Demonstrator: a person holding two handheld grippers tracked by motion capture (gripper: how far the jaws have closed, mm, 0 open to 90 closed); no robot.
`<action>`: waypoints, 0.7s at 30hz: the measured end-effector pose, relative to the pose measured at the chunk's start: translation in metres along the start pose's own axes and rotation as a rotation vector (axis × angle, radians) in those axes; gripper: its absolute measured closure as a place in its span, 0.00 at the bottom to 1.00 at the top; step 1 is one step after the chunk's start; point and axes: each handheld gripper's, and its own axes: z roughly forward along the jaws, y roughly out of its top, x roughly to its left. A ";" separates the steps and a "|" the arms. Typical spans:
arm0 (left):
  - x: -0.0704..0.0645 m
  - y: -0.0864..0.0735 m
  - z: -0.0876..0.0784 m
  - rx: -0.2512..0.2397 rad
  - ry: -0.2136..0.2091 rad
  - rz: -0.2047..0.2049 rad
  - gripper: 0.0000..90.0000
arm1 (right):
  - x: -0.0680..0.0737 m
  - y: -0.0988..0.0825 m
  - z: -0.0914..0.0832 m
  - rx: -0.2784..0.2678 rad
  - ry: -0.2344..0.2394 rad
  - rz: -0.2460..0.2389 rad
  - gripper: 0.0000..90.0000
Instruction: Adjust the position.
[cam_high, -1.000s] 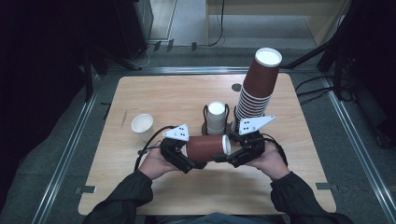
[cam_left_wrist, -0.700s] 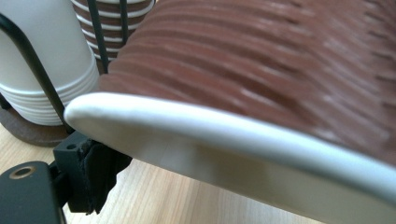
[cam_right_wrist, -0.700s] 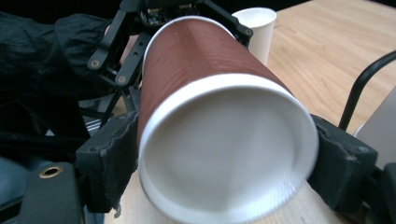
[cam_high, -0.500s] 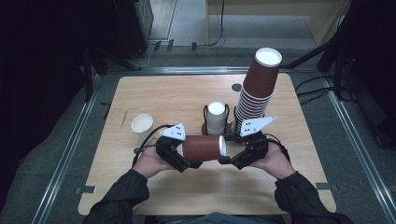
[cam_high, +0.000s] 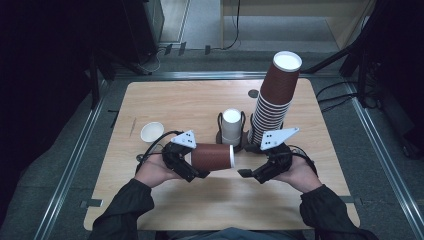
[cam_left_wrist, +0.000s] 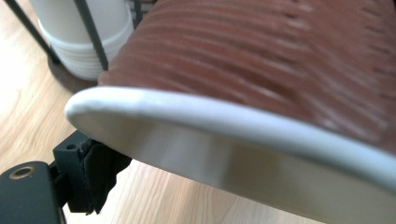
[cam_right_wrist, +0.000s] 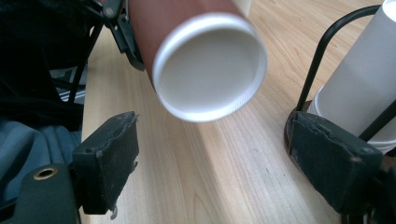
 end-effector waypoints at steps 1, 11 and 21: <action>0.000 0.000 0.001 0.011 0.001 0.004 0.08 | 0.000 0.000 0.000 0.001 -0.002 -0.002 0.18; -0.002 0.001 0.024 0.137 -0.010 0.004 0.08 | 0.004 0.001 0.011 0.046 0.007 -0.018 0.18; -0.011 0.009 0.042 0.185 -0.037 0.029 0.08 | 0.010 -0.001 0.036 0.155 0.027 -0.065 0.18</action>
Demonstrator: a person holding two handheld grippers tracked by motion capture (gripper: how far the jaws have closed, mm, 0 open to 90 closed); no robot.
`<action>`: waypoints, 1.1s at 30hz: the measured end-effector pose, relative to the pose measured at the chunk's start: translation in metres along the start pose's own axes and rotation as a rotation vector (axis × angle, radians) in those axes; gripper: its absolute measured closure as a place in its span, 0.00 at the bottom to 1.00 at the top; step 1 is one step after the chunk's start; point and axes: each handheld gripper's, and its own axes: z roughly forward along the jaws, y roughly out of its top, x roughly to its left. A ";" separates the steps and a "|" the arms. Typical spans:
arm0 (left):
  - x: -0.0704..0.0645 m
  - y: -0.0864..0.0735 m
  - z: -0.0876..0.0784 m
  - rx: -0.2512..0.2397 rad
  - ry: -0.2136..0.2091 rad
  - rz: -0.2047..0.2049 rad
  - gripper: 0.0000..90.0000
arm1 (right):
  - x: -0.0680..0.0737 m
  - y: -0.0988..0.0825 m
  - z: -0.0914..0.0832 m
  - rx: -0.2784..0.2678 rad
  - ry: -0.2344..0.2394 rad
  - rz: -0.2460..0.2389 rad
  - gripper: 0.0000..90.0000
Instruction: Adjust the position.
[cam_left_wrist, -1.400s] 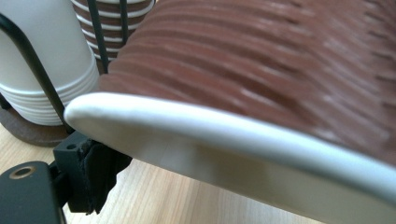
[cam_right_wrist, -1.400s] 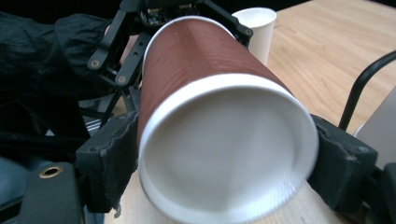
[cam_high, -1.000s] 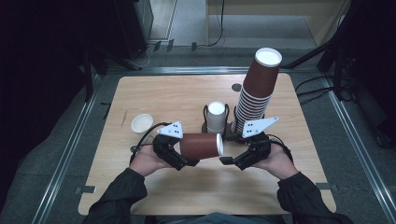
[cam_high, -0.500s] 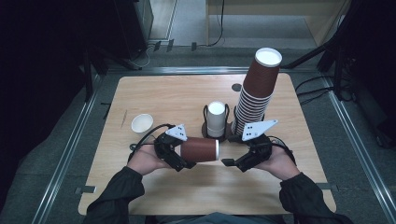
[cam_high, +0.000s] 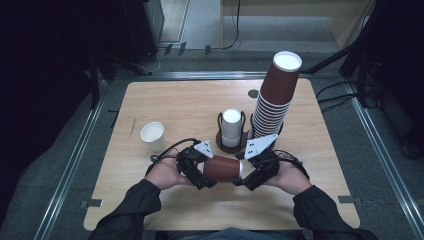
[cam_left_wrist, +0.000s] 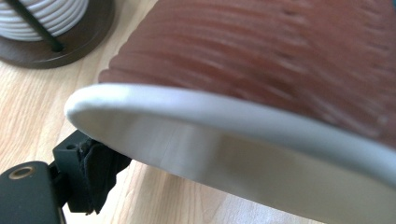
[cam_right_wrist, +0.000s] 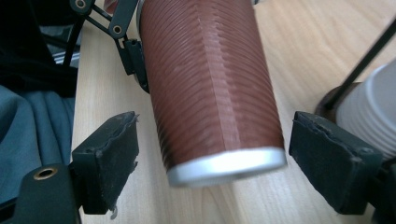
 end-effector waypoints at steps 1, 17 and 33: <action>0.000 0.000 0.000 0.000 0.000 0.000 0.08 | 0.000 0.000 0.000 0.000 0.000 0.000 0.18; -0.005 0.005 0.005 0.036 0.001 0.019 0.08 | 0.005 0.004 0.031 0.128 -0.005 -0.068 0.22; 0.001 0.000 -0.012 -0.050 0.005 -0.031 0.03 | -0.004 0.002 0.014 0.053 -0.016 -0.056 0.23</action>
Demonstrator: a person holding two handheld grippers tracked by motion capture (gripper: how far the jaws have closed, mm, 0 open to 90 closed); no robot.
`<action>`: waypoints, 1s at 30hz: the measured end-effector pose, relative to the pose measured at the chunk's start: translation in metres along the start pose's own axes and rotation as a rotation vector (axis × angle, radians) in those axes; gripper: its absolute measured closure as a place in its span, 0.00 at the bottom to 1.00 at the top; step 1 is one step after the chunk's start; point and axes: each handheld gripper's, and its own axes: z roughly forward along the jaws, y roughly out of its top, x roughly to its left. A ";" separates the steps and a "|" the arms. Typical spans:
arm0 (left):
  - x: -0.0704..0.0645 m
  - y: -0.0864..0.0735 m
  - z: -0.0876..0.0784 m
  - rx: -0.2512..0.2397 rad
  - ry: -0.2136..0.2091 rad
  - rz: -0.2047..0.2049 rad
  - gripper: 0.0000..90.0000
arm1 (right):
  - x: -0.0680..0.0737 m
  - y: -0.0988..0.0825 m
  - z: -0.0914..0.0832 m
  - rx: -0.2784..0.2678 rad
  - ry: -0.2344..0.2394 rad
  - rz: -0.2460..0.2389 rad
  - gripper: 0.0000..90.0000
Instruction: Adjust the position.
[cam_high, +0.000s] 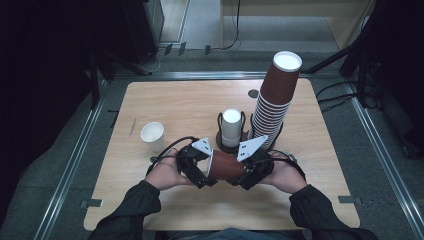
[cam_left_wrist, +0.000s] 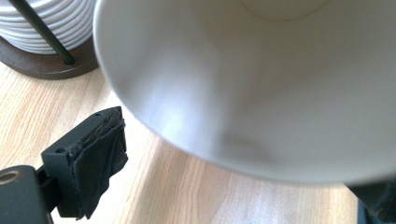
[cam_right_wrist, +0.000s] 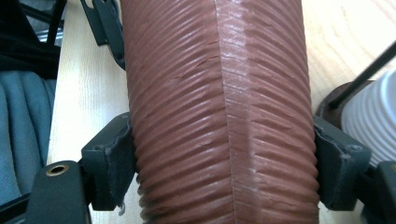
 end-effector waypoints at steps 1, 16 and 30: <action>0.000 -0.001 -0.001 -0.010 0.006 0.000 0.03 | 0.000 0.000 0.000 0.000 0.000 0.000 0.23; 0.004 -0.011 -0.020 -0.118 0.007 -0.023 0.05 | -0.004 -0.006 -0.029 -0.101 -0.036 0.036 0.23; -0.001 -0.006 -0.025 -0.237 -0.074 -0.030 0.04 | -0.001 -0.008 -0.030 -0.194 0.019 0.040 0.23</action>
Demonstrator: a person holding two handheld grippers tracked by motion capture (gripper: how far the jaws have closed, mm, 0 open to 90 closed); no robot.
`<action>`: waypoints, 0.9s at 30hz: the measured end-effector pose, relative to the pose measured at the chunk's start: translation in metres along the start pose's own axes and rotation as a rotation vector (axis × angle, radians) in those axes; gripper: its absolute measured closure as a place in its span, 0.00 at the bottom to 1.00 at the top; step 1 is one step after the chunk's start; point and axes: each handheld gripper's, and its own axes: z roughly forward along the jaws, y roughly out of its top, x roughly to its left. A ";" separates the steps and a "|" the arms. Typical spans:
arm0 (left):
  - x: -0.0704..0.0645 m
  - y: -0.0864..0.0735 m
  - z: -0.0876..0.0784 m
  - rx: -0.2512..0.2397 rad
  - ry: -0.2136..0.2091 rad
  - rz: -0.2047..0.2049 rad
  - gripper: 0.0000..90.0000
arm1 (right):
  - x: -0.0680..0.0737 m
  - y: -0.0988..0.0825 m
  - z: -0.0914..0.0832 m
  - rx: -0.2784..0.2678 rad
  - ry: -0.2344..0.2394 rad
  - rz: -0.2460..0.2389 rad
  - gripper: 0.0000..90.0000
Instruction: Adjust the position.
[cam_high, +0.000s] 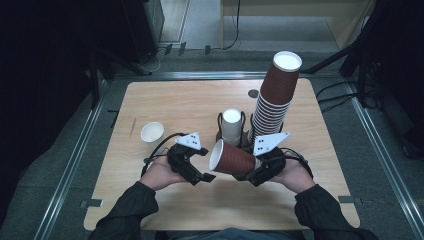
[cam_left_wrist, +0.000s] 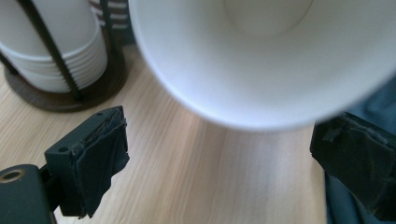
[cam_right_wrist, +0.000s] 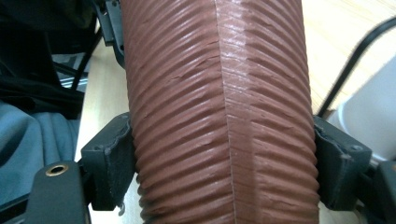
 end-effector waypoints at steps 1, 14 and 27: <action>-0.001 0.001 -0.001 -0.024 -0.013 -0.002 0.04 | 0.001 0.000 0.004 0.000 0.010 -0.004 0.23; -0.004 0.007 0.001 -0.090 -0.050 -0.006 0.04 | 0.004 0.003 0.022 -0.009 0.064 -0.008 0.23; -0.003 0.010 -0.009 -0.070 -0.056 -0.023 0.12 | 0.004 0.005 0.022 0.015 0.060 0.012 0.21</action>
